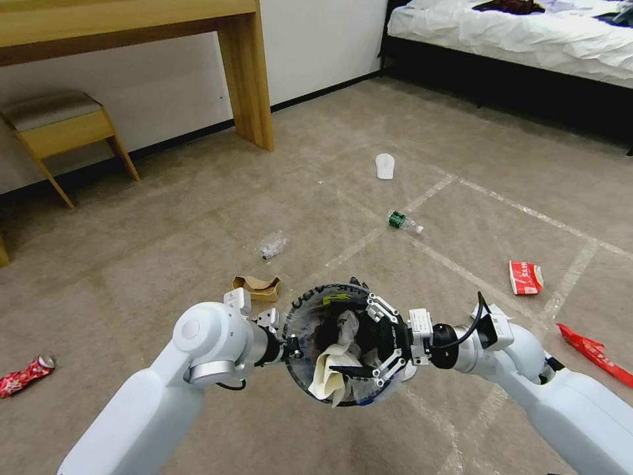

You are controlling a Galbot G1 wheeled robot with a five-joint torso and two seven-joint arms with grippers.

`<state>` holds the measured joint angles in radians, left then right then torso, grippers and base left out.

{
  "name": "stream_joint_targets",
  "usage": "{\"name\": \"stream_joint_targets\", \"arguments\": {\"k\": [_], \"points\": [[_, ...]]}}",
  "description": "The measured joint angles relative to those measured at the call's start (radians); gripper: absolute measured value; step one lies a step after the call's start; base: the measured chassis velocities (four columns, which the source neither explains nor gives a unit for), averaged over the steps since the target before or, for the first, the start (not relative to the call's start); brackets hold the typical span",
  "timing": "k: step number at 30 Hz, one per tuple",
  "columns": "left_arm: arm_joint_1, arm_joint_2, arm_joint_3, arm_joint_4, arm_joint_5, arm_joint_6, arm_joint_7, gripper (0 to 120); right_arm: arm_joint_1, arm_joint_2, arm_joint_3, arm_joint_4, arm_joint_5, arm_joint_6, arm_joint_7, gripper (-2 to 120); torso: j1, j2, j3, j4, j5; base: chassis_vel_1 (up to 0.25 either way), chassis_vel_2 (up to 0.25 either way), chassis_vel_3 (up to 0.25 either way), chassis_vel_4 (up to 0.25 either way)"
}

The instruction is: Pick up the trash bin and place the garbage on the floor into it.

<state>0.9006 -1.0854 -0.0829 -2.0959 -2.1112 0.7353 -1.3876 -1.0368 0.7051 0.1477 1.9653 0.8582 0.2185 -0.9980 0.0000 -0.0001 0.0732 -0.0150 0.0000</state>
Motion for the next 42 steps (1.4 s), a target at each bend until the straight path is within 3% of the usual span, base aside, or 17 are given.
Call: {"name": "stream_joint_targets", "arguments": {"k": [5,6,14,29,38,42], "points": [[0.026,0.001,-0.025,0.010,0.023,0.000,0.014,0,-0.008,-0.026,0.039,0.039,0.045,-0.008,0.030,100,0.000,0.000,0.000,0.0000,-0.0001,0.000,0.000,0.000,0.000],[0.059,0.005,-0.054,0.020,0.055,0.000,0.029,0,-0.011,-0.033,0.073,0.054,0.077,-0.009,0.081,100,0.000,0.000,0.000,0.0000,-0.0001,0.000,0.000,0.000,0.000],[0.137,0.019,-0.125,0.041,0.159,0.000,0.063,0,-0.023,-0.007,0.108,0.013,0.106,0.008,0.155,100,0.000,0.000,0.000,0.0003,-0.0001,0.000,0.000,0.000,0.000],[0.139,0.020,-0.172,0.075,0.200,0.000,0.069,0,-0.025,0.008,0.097,-0.053,0.155,0.003,0.263,100,0.000,0.000,0.000,0.0001,-0.0001,0.000,0.000,0.000,0.000],[0.117,0.022,-0.192,0.111,0.201,0.000,0.082,0,0.019,0.011,0.057,-0.257,0.143,-0.051,0.259,100,0.000,0.000,0.000,-0.0001,0.0002,0.000,0.000,0.000,0.000],[0.111,0.015,-0.208,0.122,0.218,0.000,0.085,0,0.045,0.008,0.028,-0.341,0.132,-0.119,0.291,100,0.000,0.000,0.000,0.0000,0.0000,0.000,0.000,0.000,0.000]]}}
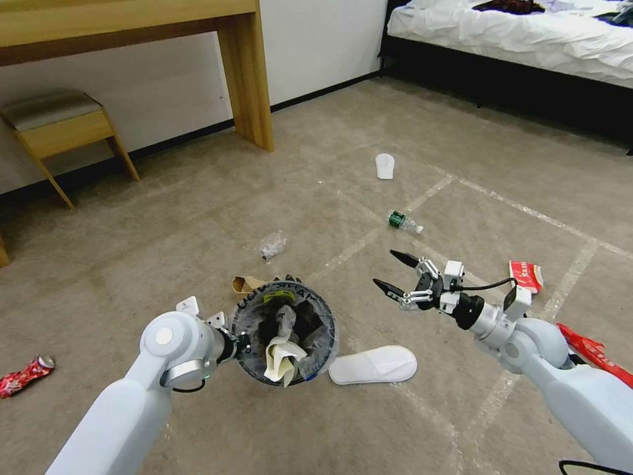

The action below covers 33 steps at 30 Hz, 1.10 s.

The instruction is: Pick up the trash bin and place the garbage on the floor into it.

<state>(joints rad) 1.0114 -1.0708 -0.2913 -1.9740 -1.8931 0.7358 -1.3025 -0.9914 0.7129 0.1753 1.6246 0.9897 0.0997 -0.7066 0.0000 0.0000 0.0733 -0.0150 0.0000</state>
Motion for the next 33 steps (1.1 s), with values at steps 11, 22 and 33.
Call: {"name": "stream_joint_targets", "arguments": {"k": [11,22,33], "points": [[-0.009,0.010,-0.020,0.012,0.001,0.000,0.028,0,0.160,0.043,-0.216,-0.251,-0.123,-0.142,0.016,100,0.000,0.000,0.000,0.0002,0.0000,0.000,0.000,0.000,0.000],[-0.010,-0.020,-0.010,0.023,0.027,0.000,0.041,0,0.310,0.118,-0.405,-0.448,-0.094,-0.213,0.017,100,0.000,0.000,0.000,0.0000,0.0000,0.000,0.000,0.000,0.000],[-0.024,-0.023,-0.018,0.050,0.064,0.000,0.056,0,0.282,0.131,-0.382,-0.492,-0.104,-0.203,-0.005,100,0.000,0.000,0.000,0.0000,0.0001,0.000,0.000,0.000,0.000]]}}
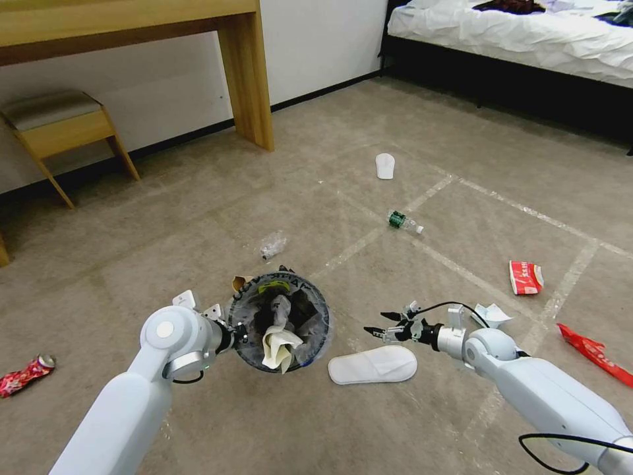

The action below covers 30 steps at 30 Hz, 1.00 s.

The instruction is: Pick up the trash bin and place the garbage on the floor into it.

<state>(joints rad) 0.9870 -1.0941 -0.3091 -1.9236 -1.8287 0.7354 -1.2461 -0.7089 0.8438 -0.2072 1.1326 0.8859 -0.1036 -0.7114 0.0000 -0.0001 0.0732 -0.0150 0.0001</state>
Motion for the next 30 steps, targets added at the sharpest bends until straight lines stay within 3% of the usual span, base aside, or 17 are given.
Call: {"name": "stream_joint_targets", "arguments": {"k": [7,11,14,21,24,30], "points": [[-0.003,0.001,-0.004,0.009,0.012,0.000,0.007,0,0.019,-0.039,-0.043,0.001,-0.002,-0.091,-0.026,100,0.000,0.000,0.000,-0.0001,-0.0001,0.000,0.000,0.000,0.000],[0.002,0.000,-0.007,0.010,0.020,0.000,0.011,0,0.059,-0.054,-0.086,-0.026,-0.067,-0.150,-0.071,100,0.000,0.000,0.000,0.0003,-0.0001,0.000,0.000,0.000,0.000],[0.008,-0.004,-0.013,0.010,0.027,0.000,0.013,0,0.100,-0.054,-0.117,-0.067,-0.180,-0.199,-0.169,100,0.000,0.000,0.000,0.0000,-0.0001,0.000,0.000,0.000,0.000],[0.016,-0.007,-0.016,0.008,0.032,0.000,0.014,0,0.172,-0.018,-0.140,-0.136,-0.408,-0.205,-0.363,100,0.000,0.000,0.000,0.0002,0.0000,0.000,0.000,0.000,0.000],[0.018,-0.011,-0.019,0.009,0.037,0.000,0.018,0,0.223,0.020,-0.143,-0.192,-0.584,-0.198,-0.471,100,0.000,0.000,0.000,0.0003,-0.0001,0.000,0.000,0.000,0.000],[0.020,-0.020,-0.020,0.013,0.047,0.000,0.021,0,0.254,0.048,-0.142,-0.247,-0.662,-0.186,-0.517,100,0.000,0.000,0.000,0.0001,0.0001,0.000,0.000,0.000,0.000]]}}
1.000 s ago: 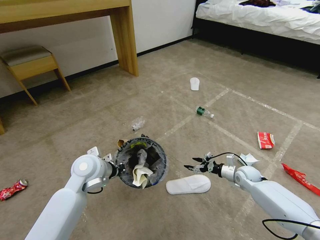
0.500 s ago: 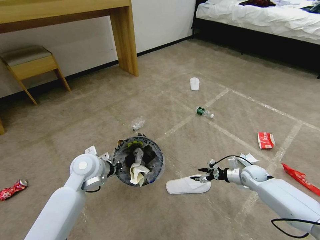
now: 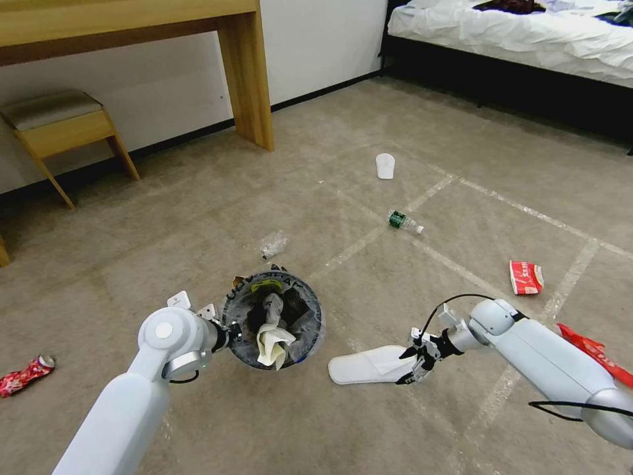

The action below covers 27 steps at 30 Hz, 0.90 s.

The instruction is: Pick up the trash bin and place the garbage on the floor into it.

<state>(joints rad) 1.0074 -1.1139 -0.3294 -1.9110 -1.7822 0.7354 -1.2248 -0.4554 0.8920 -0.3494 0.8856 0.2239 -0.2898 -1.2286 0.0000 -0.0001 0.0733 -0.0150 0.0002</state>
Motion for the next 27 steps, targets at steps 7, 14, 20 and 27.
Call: {"name": "stream_joint_targets", "arguments": {"k": [7,14,20,27], "points": [[0.007,-0.002,-0.001,0.002,0.008,0.000,0.005,0,0.001,-0.005,0.013,-0.025,-0.032,0.016,-0.010,100,0.000,0.000,0.000,0.0000,0.0000,0.000,0.000,0.000,0.000],[0.004,-0.023,0.001,0.011,0.026,0.000,0.015,0,0.016,-0.016,0.030,-0.066,-0.112,0.054,-0.025,100,0.000,0.000,0.000,-0.0001,-0.0002,0.000,0.000,0.000,0.000],[0.010,-0.020,0.002,0.007,0.028,0.000,0.015,0,0.024,-0.007,0.059,-0.119,-0.141,0.072,-0.024,100,0.000,0.000,0.000,0.0000,-0.0002,0.000,0.000,0.000,0.000],[0.015,-0.018,0.002,0.001,0.029,0.000,0.016,0,0.031,0.012,0.099,-0.164,-0.156,0.080,0.004,100,0.000,0.000,0.000,0.0001,0.0000,0.000,0.000,0.000,0.000]]}}
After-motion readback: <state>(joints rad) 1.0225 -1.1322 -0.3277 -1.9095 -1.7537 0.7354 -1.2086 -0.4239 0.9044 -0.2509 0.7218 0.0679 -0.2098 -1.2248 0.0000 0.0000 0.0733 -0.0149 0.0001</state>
